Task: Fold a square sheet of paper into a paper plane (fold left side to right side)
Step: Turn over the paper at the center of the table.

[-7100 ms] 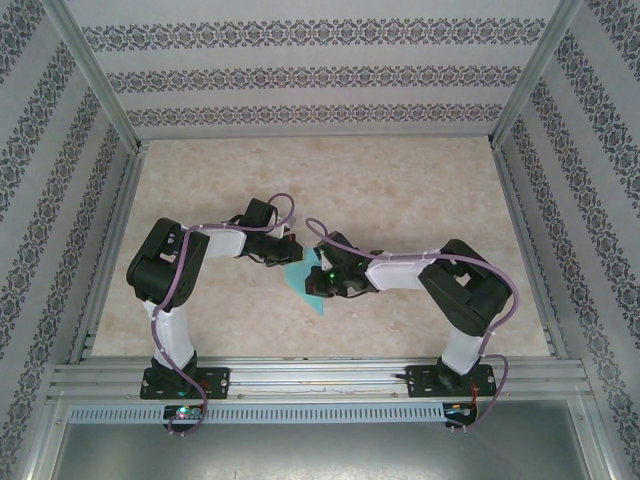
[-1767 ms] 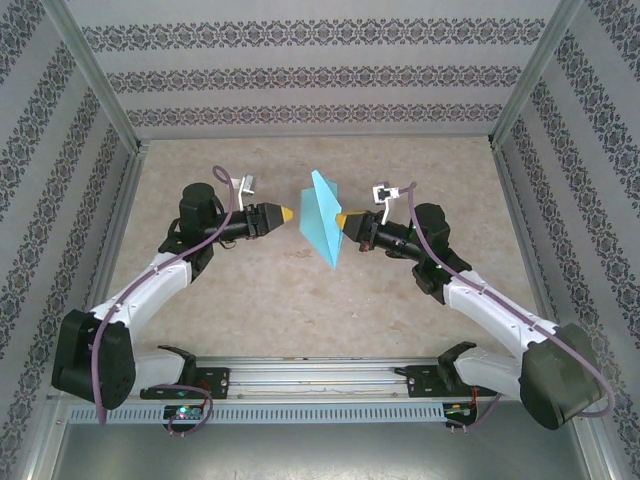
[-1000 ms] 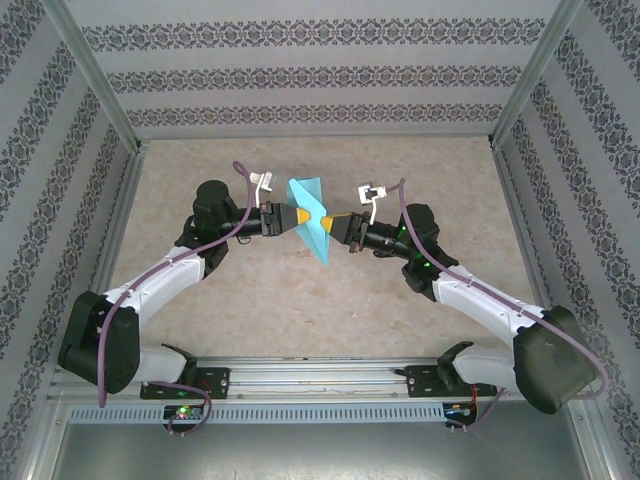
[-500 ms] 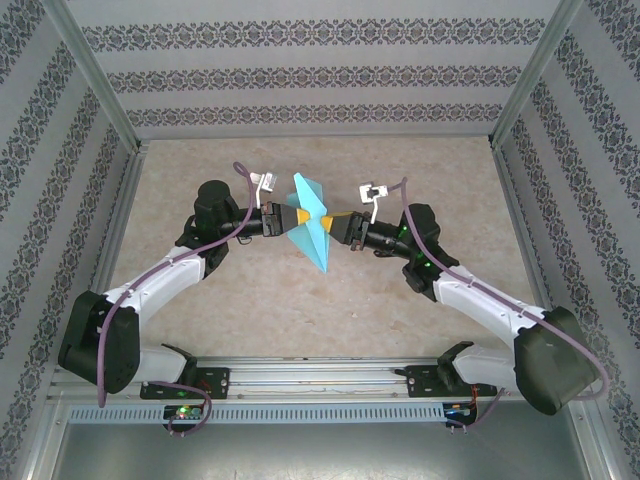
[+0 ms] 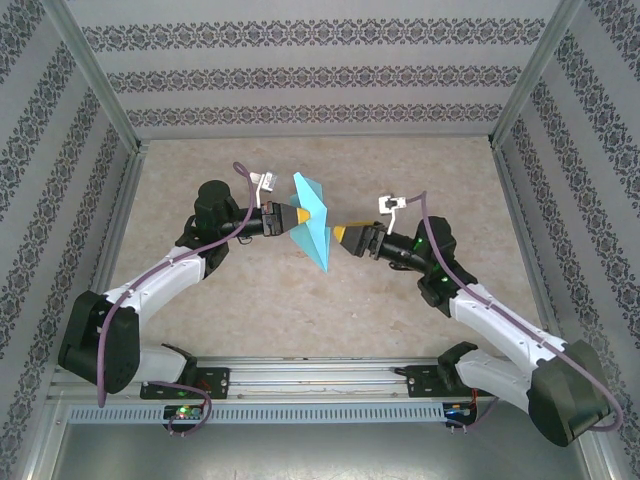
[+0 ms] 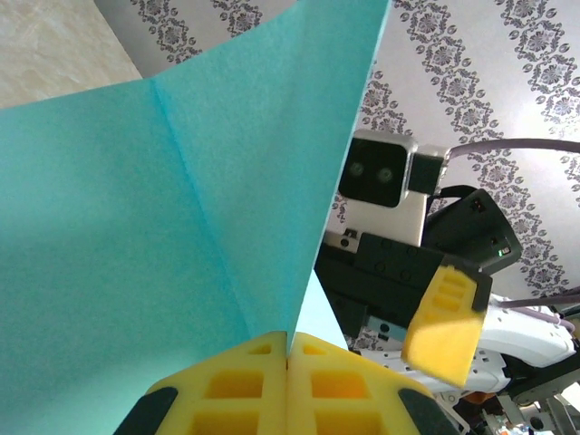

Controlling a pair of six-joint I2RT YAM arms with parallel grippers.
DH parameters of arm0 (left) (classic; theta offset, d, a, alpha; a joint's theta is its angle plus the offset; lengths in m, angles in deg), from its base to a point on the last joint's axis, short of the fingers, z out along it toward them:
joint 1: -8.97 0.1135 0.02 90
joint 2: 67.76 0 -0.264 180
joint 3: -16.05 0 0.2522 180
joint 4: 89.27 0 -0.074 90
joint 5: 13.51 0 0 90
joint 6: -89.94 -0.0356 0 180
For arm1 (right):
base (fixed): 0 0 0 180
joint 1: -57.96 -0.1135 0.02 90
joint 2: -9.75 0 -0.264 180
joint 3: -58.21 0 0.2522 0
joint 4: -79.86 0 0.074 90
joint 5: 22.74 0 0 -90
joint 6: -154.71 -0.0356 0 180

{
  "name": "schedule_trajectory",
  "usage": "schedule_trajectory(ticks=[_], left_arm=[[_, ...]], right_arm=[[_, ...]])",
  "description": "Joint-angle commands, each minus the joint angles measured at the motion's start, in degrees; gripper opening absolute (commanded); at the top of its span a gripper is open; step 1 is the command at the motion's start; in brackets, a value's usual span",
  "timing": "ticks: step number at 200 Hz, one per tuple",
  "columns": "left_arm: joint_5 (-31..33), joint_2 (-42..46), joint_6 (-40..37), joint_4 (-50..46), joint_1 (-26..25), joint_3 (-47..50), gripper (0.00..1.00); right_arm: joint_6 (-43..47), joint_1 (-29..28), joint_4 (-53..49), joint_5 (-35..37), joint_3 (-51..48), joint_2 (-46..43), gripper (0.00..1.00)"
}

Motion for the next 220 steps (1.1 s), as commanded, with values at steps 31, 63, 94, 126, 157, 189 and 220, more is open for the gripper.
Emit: schedule_trajectory(ticks=[31, 63, 94, 126, 157, 189, 220], left_arm=[[0.4, 0.3, 0.2, 2.5, -1.4, -1.6, 0.04], [0.5, 0.4, 0.2, 2.5, -1.6, -1.6, 0.04], [0.3, 0.1, 0.2, 2.5, -1.8, -1.7, 0.04], [0.3, -0.1, 0.3, 2.8, -2.0, -1.6, 0.06], [0.5, -0.1, 0.0, 2.8, -2.0, -1.3, 0.14], [1.6, 0.1, -3.0, -0.9, -1.9, -1.2, 0.24], [5.2, 2.2, -9.1, -9.1, -1.5, -1.3, 0.37]], right_arm=[[-2.1, -5.1, 3.5, -3.6, 2.1, 5.8, 0.94], [-3.0, -6.8, 4.6, -3.7, 4.5, 9.3, 0.91], [-3.2, -6.8, 4.9, -3.2, 6.1, 9.7, 0.77], [-3.3, -6.1, 4.5, -2.7, 6.6, 9.4, 0.54], [-3.6, -5.4, 4.4, -1.9, 6.1, 8.9, 0.37], [-3.3, -5.2, 3.8, -1.5, 5.9, 8.0, 0.2], [-2.8, -4.9, 2.6, -1.1, 5.3, 7.3, 0.13]])
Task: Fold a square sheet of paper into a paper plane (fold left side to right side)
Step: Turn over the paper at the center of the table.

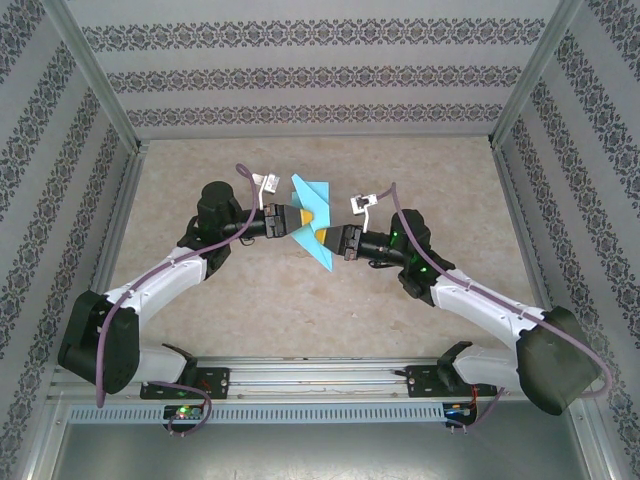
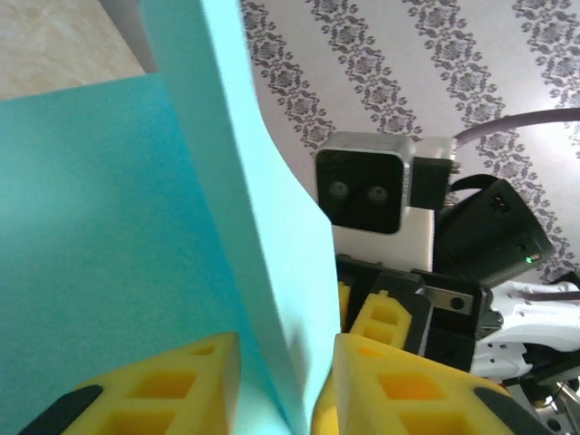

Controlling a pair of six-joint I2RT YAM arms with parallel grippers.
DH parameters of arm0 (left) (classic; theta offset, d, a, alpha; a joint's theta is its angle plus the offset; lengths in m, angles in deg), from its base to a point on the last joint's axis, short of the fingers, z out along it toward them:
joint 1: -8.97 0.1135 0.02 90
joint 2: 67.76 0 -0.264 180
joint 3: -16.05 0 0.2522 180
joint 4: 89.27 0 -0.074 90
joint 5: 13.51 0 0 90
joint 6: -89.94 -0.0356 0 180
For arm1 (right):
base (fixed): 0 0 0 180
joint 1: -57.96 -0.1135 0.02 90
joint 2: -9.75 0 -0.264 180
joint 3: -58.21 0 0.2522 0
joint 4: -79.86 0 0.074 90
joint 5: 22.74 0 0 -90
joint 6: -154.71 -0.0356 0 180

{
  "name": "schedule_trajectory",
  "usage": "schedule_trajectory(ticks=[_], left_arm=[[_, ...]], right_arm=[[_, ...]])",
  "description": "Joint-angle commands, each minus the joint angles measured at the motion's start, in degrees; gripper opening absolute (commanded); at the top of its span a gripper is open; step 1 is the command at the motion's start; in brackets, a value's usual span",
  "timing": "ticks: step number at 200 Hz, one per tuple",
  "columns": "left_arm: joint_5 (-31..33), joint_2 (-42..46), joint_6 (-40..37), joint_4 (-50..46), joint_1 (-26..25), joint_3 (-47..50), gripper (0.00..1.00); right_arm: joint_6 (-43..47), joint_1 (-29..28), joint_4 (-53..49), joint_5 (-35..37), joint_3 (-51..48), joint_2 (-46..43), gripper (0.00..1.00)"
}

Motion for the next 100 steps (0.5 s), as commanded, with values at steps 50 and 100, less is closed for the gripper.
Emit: schedule_trajectory(ticks=[50, 100], left_arm=[[12.4, 12.2, -14.5, -20.9, 4.2, 0.5, 0.47], [22.8, 22.3, -23.3, -32.2, 5.3, 0.5, 0.53]], right_arm=[[4.4, 1.0, -5.4, 2.8, -0.2, -3.3, 0.09], [20.8, -4.1, -32.8, 16.8, 7.7, -4.9, 0.1]])
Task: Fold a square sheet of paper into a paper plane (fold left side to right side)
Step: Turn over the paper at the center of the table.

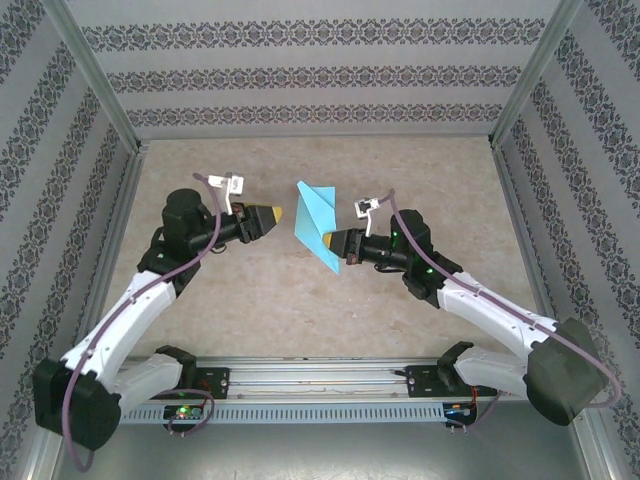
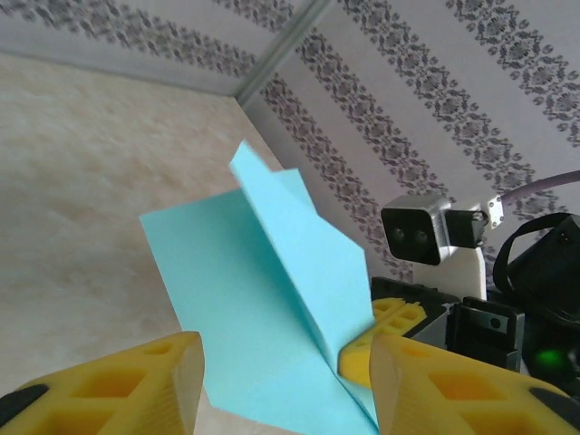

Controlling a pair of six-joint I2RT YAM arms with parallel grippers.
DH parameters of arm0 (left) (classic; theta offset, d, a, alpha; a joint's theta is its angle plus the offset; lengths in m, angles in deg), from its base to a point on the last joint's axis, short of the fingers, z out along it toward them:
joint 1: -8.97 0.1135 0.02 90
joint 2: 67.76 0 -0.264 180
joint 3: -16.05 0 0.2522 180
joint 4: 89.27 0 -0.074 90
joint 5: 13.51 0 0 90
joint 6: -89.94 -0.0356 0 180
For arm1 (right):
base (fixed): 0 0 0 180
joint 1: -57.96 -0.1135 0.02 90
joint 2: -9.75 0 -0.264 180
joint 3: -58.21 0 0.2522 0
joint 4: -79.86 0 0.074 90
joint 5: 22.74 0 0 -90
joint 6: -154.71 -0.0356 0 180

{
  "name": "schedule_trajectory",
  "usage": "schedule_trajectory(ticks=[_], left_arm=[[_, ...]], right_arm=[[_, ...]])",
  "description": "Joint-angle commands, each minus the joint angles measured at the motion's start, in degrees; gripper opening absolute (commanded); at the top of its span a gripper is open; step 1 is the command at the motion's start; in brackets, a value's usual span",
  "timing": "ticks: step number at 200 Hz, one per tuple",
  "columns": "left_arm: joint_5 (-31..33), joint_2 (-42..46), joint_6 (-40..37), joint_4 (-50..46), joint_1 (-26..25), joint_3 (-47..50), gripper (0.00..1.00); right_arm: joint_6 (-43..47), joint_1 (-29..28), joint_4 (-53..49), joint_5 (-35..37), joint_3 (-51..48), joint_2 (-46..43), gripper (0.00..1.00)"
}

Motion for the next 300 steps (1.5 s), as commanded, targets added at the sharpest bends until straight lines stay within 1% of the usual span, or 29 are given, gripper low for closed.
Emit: schedule_trajectory(ticks=[1, 21, 35, 42, 44, 58, 81, 92, 105, 115, 135, 146, 161, 168, 178, 195, 210, 231, 247, 266, 277, 300], left_arm=[[6.2, 3.1, -7.2, -8.3, 0.3, 0.1, 0.53], [7.7, 3.9, -8.7, -10.8, 0.3, -0.4, 0.55], [8.3, 3.7, -8.7, -11.3, 0.3, -0.3, 0.55], [8.7, 3.7, -8.7, -11.4, 0.3, 0.0, 0.55], [8.9, 3.7, -8.8, -11.4, 0.3, 0.0, 0.55], [10.2, 4.1, -9.0, -11.9, 0.3, 0.3, 0.55], [12.5, 4.7, -10.3, -14.0, 0.3, -0.2, 0.55], [13.7, 5.3, -10.8, -15.0, 0.3, -0.4, 0.55], [15.3, 6.1, -11.3, -15.8, 0.3, -0.5, 0.55], [16.7, 6.8, -11.6, -16.4, 0.3, -0.4, 0.55], [19.6, 8.2, -11.8, -17.5, 0.3, -0.1, 0.55], [21.3, 9.0, -11.7, -17.7, 0.4, 0.3, 0.56], [22.9, 9.8, -11.7, -18.0, 0.4, 0.7, 0.56], [23.3, 10.1, -11.8, -18.3, 0.4, 0.7, 0.57], [23.5, 10.3, -11.7, -18.6, 0.4, 0.8, 0.57], [23.4, 10.2, -11.8, -19.2, 0.4, 0.7, 0.58], [23.0, 10.0, -11.5, -19.5, 0.6, 0.9, 0.59], [22.0, 9.7, -10.3, -19.3, 0.6, 1.7, 0.61], [20.5, 9.1, -8.6, -18.2, 0.7, 3.1, 0.62], [17.7, 7.5, -5.2, -16.1, 0.6, 5.4, 0.62], [15.3, 5.5, -2.8, -14.2, 0.6, 6.9, 0.62], [9.3, -0.2, 4.2, -6.6, 0.2, 10.7, 0.62]], right_arm=[[11.3, -3.2, -16.3, 9.5, 5.6, -1.2, 0.1], [13.4, -4.5, -19.8, 12.3, 7.5, -0.3, 0.12], [15.3, -6.2, -22.9, 16.7, 8.8, 0.3, 0.12], [17.2, -7.7, -26.5, 21.6, 10.5, 1.2, 0.12], [17.4, -7.9, -27.1, 22.0, 10.7, 1.3, 0.12], [20.7, -11.1, -35.4, 33.6, 14.8, 4.0, 0.12], [22.6, -15.4, -47.9, 51.0, 21.8, 11.6, 0.12], [22.8, -17.3, -52.6, 58.0, 25.1, 16.3, 0.12], [22.4, -19.3, -57.7, 65.1, 28.7, 22.3, 0.12], [21.4, -20.6, -62.0, 69.2, 31.8, 27.3, 0.14], [19.6, -22.8, -68.5, 74.5, 37.5, 37.1, 0.17], [20.1, -23.9, -69.6, 74.7, 39.8, 41.6, 0.19], [21.0, -25.6, -69.5, 73.4, 42.1, 46.2, 0.24], [21.2, -26.3, -69.3, 72.3, 43.0, 47.7, 0.28], [21.6, -27.0, -68.5, 69.8, 43.8, 48.9, 0.36], [21.7, -27.5, -65.9, 63.6, 43.3, 48.5, 0.51], [21.2, -27.4, -63.7, 58.7, 41.7, 46.4, 0.64], [21.1, -26.9, -60.9, 51.9, 38.9, 42.2, 0.78], [20.8, -26.2, -59.5, 48.5, 36.7, 38.7, 0.84], [19.8, -25.1, -58.1, 47.1, 34.2, 34.0, 0.86], [18.7, -23.6, -56.8, 46.4, 32.2, 30.7, 0.86], [15.8, -19.0, -51.7, 44.6, 26.4, 22.8, 0.86]])
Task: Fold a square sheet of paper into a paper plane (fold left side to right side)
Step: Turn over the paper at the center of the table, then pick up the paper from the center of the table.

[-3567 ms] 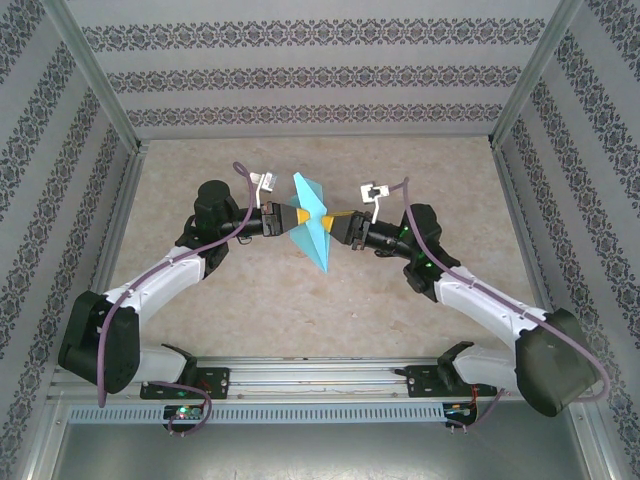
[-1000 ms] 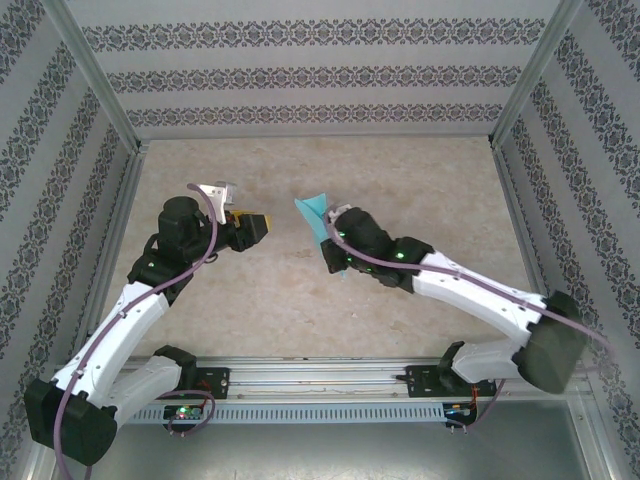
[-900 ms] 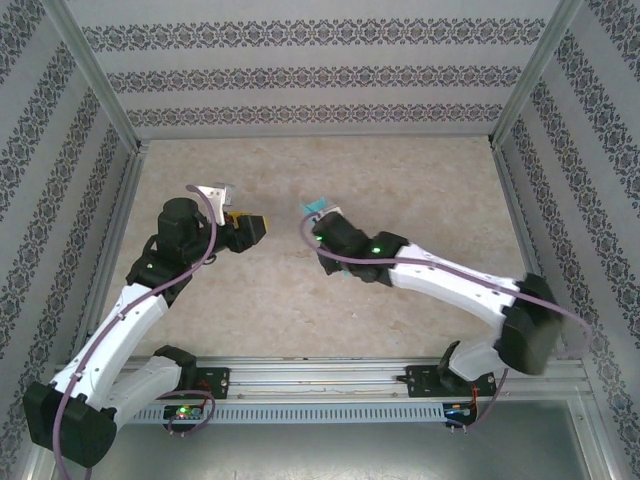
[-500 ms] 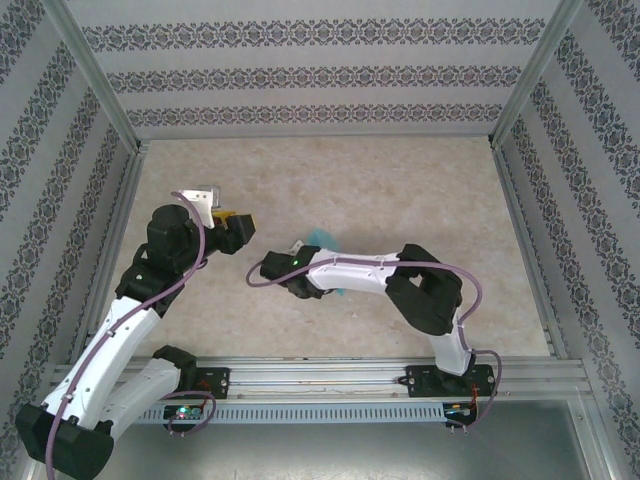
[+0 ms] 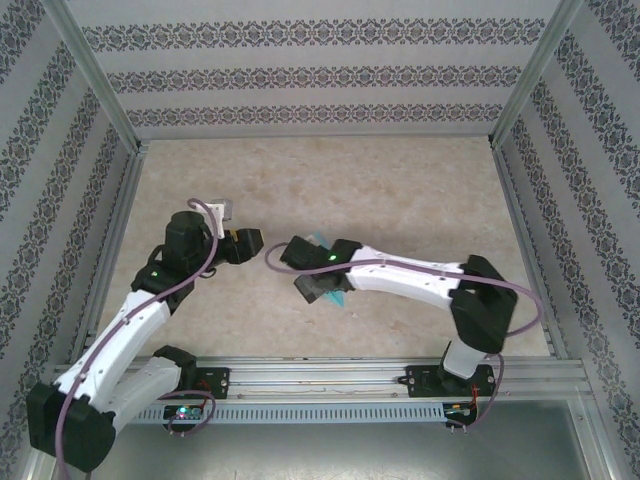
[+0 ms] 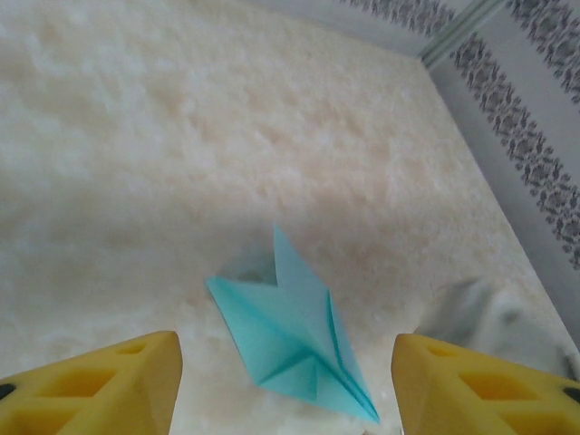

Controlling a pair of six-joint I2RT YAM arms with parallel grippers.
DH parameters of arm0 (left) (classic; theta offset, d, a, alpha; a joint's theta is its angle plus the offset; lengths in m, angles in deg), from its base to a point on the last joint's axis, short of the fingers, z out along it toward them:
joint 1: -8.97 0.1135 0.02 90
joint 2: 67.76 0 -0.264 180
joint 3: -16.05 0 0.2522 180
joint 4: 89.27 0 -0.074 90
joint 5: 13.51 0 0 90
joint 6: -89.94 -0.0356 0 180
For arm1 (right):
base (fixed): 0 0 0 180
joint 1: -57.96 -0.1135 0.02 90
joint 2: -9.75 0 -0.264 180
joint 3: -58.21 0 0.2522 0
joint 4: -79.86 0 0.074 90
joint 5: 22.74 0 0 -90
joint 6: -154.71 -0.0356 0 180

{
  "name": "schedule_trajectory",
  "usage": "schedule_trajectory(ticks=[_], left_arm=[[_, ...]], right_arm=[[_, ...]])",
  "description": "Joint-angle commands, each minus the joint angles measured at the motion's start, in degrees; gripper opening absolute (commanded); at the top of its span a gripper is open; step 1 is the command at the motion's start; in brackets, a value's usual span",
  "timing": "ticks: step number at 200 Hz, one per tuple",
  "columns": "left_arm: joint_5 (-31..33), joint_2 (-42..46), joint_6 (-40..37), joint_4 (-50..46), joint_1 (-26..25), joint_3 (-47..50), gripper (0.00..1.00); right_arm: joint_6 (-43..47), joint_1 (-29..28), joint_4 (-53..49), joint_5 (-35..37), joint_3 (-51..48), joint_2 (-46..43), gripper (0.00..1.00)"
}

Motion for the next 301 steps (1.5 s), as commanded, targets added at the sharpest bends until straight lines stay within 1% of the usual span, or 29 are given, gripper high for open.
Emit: schedule_trajectory(ticks=[1, 26, 43, 66, 93, 112, 125, 163, 173, 187, 199, 222, 240, 252, 261, 280, 301], left_arm=[[-7.2, -4.8, 8.8, 8.6, 0.1, 3.6, 0.62], [-8.5, -10.7, 15.5, 14.9, -2.7, 5.8, 0.64], [-7.1, -14.4, 19.0, 17.2, -5.3, 5.6, 0.66], [-3.9, -19.9, 21.6, 16.1, -10.1, 2.5, 0.71], [2.5, -25.4, 27.1, 15.1, -13.5, 0.7, 0.72], [5.1, -28.7, 28.4, 15.6, -14.7, -0.8, 0.72], [5.9, -31.0, 28.6, 15.6, -15.2, -2.5, 0.71], [5.7, -37.7, 29.7, 18.0, -16.4, -6.8, 0.7], [5.5, -39.6, 29.7, 18.4, -16.5, -7.7, 0.66], [5.6, -41.8, 29.8, 19.1, -16.5, -8.8, 0.58], [5.9, -43.5, 29.4, 18.9, -16.5, -9.8, 0.54], [6.1, -45.5, 28.1, 19.3, -16.5, -10.8, 0.4], [5.4, -45.6, 26.3, 19.3, -16.4, -10.9, 0.28], [4.1, -45.2, 25.1, 20.3, -16.3, -10.3, 0.2], [2.7, -44.8, 24.0, 21.9, -16.1, -9.4, 0.16], [-2.4, -44.0, 21.9, 26.8, -15.3, -7.0, 0.11], [-8.6, -43.2, 18.6, 31.0, -14.0, -4.5, 0.07]], right_arm=[[-4.1, 4.5, 5.2, -3.2, -5.4, -7.2, 0.86], [-9.4, 10.5, 13.4, -6.2, -13.8, -15.5, 0.85], [-13.4, 14.1, 17.3, -6.6, -18.8, -19.8, 0.85], [-18.0, 18.0, 20.3, -6.2, -25.0, -24.6, 0.83], [-19.7, 19.8, 20.2, -4.0, -29.2, -29.6, 0.83], [-20.2, 20.7, 19.9, -3.4, -31.5, -32.5, 0.83], [-20.5, 21.3, 19.9, -3.4, -32.8, -34.2, 0.83], [-21.0, 23.0, 19.7, -3.5, -35.8, -38.1, 0.83], [-21.1, 23.4, 19.6, -3.5, -36.3, -38.9, 0.83], [-20.9, 23.8, 19.6, -3.8, -37.0, -39.7, 0.83], [-20.8, 24.2, 19.4, -4.3, -37.4, -40.4, 0.83], [-20.0, 25.4, 19.7, -6.3, -38.3, -41.6, 0.83], [-18.4, 27.3, 21.0, -10.5, -39.3, -42.6, 0.82], [-16.5, 29.1, 23.1, -15.5, -40.3, -43.2, 0.81], [-15.5, 30.7, 24.7, -19.5, -41.0, -43.7, 0.8], [-14.4, 34.7, 30.5, -31.2, -43.1, -43.7, 0.79], [-15.5, 39.6, 40.1, -45.4, -46.1, -41.6, 0.79]])
